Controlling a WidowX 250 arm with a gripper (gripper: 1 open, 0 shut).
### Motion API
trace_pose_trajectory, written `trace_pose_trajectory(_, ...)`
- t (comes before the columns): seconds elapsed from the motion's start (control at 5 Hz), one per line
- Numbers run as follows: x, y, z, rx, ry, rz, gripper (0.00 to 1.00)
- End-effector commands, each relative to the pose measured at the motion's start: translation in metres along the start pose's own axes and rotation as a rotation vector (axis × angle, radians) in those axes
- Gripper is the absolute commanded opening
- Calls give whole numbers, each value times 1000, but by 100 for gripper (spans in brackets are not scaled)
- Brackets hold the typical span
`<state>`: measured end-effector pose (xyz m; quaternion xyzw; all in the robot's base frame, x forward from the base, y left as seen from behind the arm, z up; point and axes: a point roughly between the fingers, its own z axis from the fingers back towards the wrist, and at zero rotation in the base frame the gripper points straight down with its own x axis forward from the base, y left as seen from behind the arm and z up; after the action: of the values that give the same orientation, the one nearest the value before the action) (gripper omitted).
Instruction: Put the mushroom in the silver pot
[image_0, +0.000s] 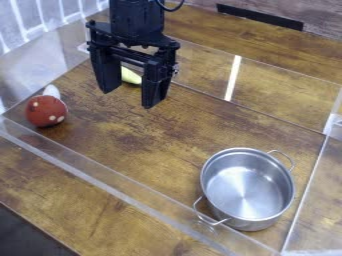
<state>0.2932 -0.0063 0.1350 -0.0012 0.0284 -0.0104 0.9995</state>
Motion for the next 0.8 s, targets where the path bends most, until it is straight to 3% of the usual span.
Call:
trace_pose_trajectory(0.0, -3, -1, -14, -8, 39, 2, 100)
trace_pose_trajectory(0.2, -8, 21, -15, -2, 45, -4, 100)
trace_pose_trajectory(0.6, -6, 30, -30, -3, 98, 18, 100)
